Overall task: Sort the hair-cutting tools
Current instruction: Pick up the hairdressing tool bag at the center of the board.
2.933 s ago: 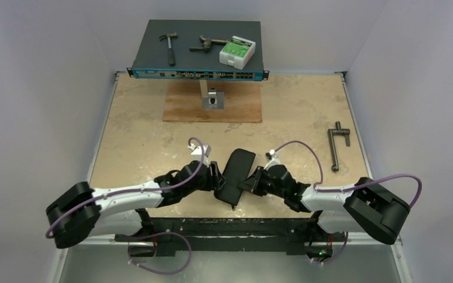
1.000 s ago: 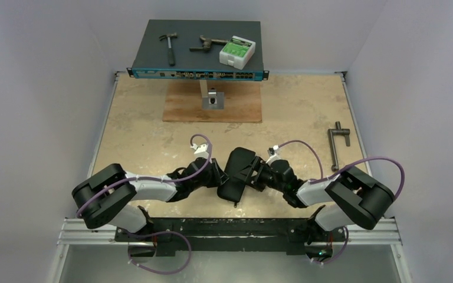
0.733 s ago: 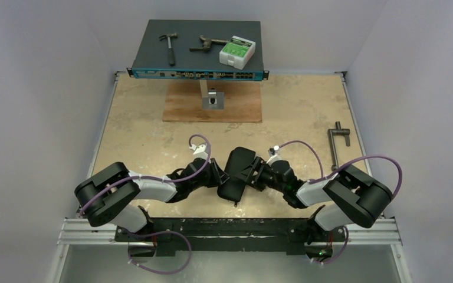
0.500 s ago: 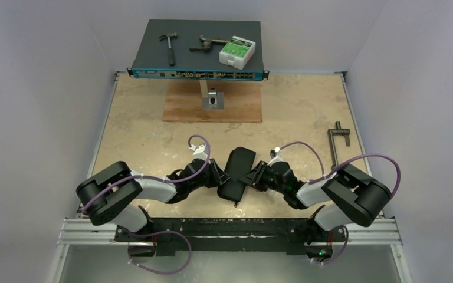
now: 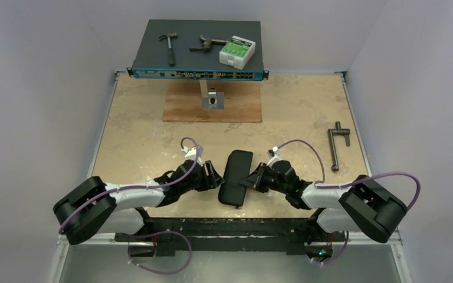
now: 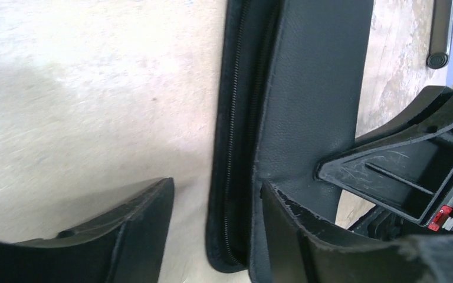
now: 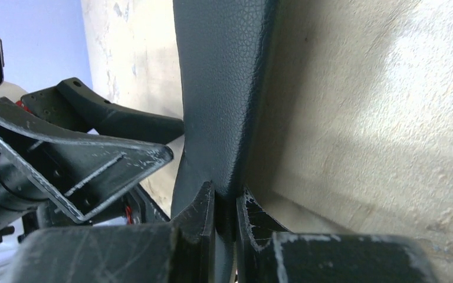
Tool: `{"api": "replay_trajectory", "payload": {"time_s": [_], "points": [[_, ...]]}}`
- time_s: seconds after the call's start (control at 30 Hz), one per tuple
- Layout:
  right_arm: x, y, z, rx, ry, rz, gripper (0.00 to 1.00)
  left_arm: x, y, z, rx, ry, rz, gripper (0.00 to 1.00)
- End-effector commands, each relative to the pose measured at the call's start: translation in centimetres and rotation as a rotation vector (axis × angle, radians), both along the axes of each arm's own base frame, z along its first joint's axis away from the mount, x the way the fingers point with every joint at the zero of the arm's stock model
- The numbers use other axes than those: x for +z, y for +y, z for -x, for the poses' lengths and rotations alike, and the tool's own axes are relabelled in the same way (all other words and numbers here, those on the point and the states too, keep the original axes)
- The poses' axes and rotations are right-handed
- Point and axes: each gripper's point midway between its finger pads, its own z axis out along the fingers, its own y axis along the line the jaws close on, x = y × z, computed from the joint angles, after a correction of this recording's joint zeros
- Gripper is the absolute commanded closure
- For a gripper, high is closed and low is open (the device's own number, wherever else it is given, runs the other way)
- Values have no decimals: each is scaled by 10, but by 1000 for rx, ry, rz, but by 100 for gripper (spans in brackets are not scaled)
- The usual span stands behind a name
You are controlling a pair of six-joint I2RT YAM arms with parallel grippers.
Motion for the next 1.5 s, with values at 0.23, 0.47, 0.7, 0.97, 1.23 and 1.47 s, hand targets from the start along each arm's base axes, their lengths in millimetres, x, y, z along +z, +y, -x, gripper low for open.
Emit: {"api": "replay_trajectory", "payload": {"time_s": [0.23,0.47,0.7,0.97,1.23,1.47], "points": [[5,-2,29,149,-6,-13,100,10,26,11,-31,-31,110,34],[27,9,35,199,-25,-152,100,29,10,21,-102,-72,302,33],[51,14,37,230,-62,-245,100,52,8,22,-122,-126,400,32],[70,15,37,248,-102,-291,100,65,11,24,-138,-165,402,31],[82,14,40,253,-109,-354,100,52,21,31,-121,-143,367,30],[108,17,41,280,-151,-434,100,69,18,37,-157,-184,428,28]]}}
